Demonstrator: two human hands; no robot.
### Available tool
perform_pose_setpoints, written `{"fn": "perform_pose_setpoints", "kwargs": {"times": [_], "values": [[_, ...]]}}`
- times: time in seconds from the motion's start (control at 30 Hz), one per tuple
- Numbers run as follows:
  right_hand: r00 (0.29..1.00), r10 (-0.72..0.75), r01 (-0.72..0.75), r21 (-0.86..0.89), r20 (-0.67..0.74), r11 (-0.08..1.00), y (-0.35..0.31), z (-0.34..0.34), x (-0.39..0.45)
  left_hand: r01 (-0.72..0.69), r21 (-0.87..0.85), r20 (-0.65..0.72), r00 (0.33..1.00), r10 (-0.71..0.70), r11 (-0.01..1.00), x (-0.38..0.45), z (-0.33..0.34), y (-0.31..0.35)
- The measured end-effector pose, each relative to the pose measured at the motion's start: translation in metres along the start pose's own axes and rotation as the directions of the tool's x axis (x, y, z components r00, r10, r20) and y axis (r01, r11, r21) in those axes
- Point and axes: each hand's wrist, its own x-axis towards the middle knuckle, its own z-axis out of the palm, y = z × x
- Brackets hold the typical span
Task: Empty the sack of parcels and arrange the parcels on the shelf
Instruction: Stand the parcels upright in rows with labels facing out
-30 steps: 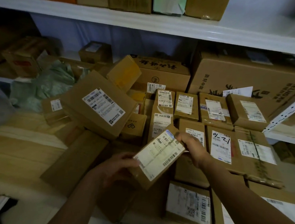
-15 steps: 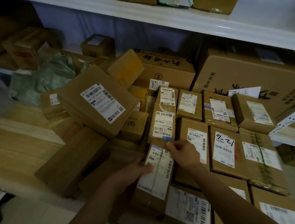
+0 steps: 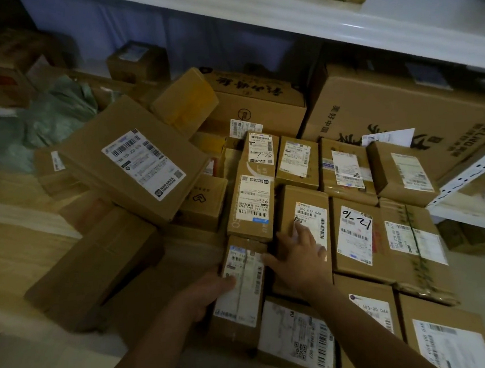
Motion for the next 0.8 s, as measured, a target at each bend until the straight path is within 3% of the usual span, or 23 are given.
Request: {"fn": "perform_pose_setpoints", "kwargs": {"times": [0.2,0.47,0.63,0.8], "values": [[0.998,-0.055,0.056,-0.098,0.012,0.994,-0.002,0.015,0.001,-0.069,0.105,-0.126,0.989,0.083,0.992,0.009,0.017,-0.012],[0.997,-0.028,0.028,-0.002,-0.077,1.0,-0.008,0.008,0.008,-0.151,0.325,-0.29,0.924,0.25,0.934,0.006,0.024,0.001],[0.968,-0.111,0.14,0.114,-0.225,0.984,-0.024,-0.016,0.024,-0.259,0.479,-0.413,0.776,0.476,0.839,-0.014,0.018,0.044],[0.961,-0.176,0.234,0.288,-0.212,0.928,-0.051,-0.037,0.045,-0.374,0.63,-0.413,0.581,0.701,0.681,-0.034,0.001,0.098]]}}
